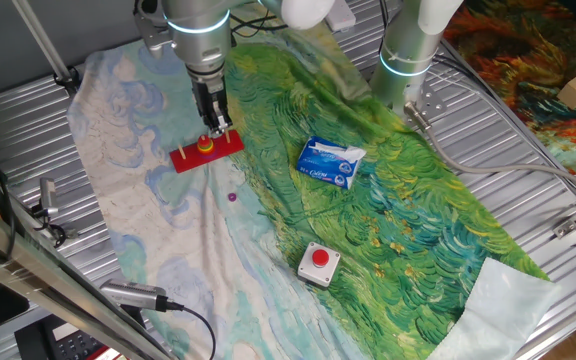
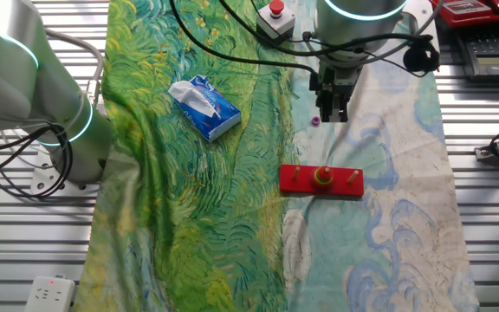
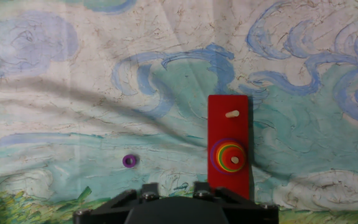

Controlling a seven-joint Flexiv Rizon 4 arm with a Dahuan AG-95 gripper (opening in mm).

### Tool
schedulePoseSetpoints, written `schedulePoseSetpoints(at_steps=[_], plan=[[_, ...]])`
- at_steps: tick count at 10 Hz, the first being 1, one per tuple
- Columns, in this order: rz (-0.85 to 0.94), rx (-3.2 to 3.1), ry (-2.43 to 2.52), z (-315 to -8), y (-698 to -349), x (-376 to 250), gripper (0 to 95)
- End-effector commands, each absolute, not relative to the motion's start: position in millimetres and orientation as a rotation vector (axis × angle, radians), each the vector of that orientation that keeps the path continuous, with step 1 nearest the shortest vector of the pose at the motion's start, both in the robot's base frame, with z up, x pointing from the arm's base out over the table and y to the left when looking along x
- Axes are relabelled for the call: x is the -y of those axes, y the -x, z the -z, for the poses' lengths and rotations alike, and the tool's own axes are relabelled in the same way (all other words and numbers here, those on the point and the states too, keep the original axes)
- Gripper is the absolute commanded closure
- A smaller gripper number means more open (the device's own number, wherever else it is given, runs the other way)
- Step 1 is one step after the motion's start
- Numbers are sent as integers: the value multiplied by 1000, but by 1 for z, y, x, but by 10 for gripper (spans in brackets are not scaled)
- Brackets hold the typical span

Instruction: Take out one Hanoi block and throw it aside

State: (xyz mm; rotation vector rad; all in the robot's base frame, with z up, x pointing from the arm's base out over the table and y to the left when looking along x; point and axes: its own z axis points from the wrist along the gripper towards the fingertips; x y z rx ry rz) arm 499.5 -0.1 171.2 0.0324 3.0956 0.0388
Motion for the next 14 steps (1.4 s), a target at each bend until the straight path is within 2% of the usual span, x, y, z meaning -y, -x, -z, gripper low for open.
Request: schedulePoseSetpoints(at_steps=[1,6,10,14], plan=[[-38,-3102,-22,-172,-500,0,950],[-28,-3163,-8,-182,-501,0,950],[6,-3242,26,-202,-502,-1,950],[22,-3265,113,-201,-503,-2,950]])
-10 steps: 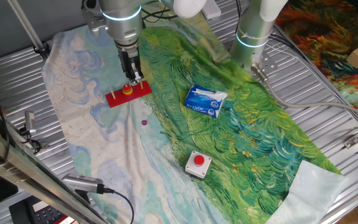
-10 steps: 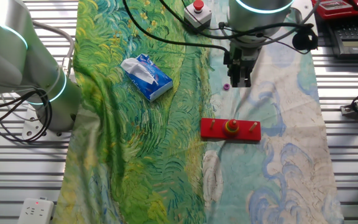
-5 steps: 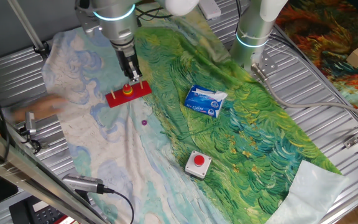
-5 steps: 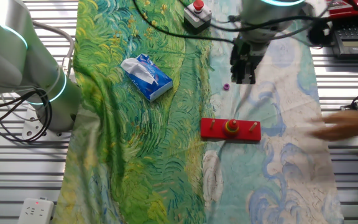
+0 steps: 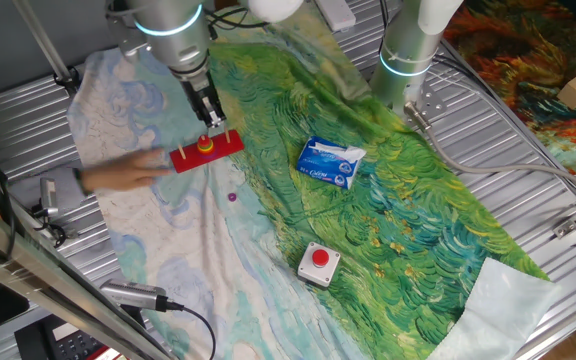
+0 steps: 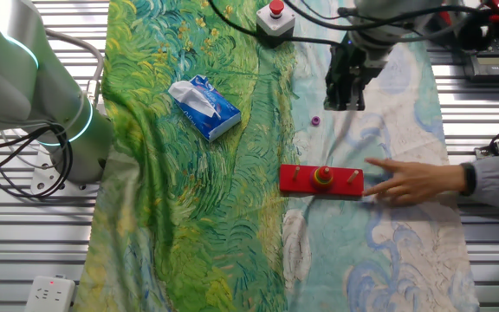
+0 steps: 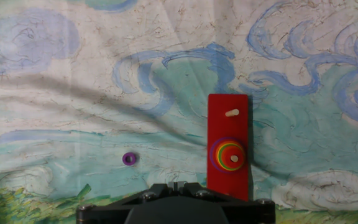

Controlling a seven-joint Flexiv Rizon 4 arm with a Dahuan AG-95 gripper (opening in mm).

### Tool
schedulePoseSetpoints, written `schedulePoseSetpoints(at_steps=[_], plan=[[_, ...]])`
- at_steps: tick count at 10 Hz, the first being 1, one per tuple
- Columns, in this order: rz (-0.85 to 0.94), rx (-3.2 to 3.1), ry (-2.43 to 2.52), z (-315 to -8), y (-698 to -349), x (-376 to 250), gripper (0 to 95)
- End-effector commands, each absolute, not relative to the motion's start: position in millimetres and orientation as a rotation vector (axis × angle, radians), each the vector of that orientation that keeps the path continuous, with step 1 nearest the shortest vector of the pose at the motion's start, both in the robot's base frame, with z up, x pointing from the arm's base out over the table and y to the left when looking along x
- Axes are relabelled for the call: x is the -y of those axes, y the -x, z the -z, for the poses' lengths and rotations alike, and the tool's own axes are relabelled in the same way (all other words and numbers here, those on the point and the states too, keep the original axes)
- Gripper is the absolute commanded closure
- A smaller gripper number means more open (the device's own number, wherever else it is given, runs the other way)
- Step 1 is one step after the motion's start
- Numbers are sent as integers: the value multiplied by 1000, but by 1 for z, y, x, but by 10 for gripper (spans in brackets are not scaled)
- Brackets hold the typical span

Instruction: Take out one Hanoi block and throw it aside

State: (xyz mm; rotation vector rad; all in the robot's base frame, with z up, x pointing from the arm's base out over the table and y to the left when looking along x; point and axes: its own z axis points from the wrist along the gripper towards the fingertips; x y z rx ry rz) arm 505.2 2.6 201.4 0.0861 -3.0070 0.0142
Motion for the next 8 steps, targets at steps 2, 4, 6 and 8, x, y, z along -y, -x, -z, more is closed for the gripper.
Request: schedulePoseSetpoints(at_steps=[2,4,6,8], plan=[[-27,3013,-104,-201,-503,-2,950],[-36,3011,-84,-201,-504,-3,950],[-41,3011,-74,-200,-505,-4,950],[-45,3011,-70,-200,-506,-5,950]])
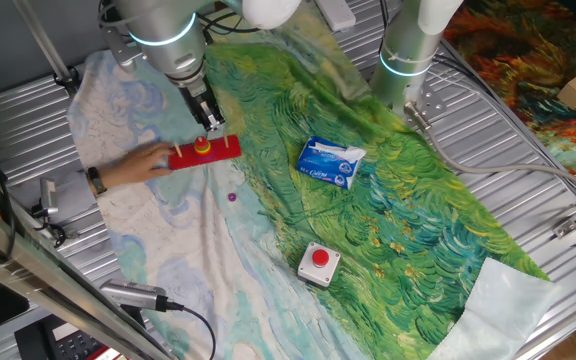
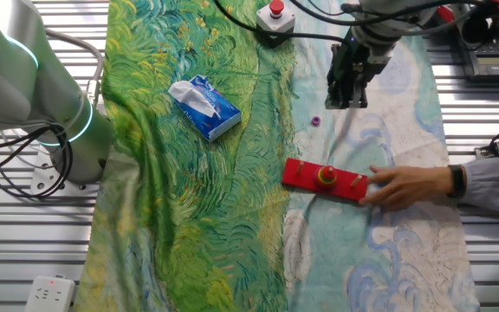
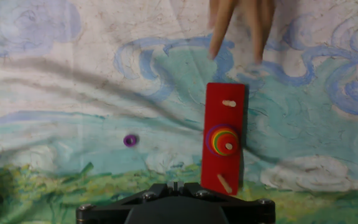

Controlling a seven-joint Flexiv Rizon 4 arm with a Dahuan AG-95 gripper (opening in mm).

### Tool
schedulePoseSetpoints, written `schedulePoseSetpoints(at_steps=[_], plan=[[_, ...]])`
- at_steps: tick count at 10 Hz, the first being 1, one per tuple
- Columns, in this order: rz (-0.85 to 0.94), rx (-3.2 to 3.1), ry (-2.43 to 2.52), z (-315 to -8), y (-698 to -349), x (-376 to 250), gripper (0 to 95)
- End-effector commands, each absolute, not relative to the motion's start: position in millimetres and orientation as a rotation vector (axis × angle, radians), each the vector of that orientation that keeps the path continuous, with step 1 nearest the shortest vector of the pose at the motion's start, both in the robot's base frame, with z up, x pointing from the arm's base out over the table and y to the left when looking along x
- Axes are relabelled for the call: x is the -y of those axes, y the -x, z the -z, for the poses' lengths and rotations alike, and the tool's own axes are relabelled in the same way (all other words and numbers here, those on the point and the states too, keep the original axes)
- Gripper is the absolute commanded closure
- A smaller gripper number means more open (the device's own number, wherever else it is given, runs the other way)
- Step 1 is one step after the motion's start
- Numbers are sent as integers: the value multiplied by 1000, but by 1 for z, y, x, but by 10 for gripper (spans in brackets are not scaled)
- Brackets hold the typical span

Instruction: Take out one Hanoi block and throw it aside

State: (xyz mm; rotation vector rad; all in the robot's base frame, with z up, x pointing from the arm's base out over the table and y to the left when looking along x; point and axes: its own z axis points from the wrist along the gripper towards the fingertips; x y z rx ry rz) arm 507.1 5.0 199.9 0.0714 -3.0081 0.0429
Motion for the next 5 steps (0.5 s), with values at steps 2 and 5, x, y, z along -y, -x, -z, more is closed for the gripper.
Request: schedulePoseSetpoints(at_steps=[2,5], plan=[[-50,3012,-59,-200,-506,-5,950],[-51,3011,-59,-200,-507,-6,950]])
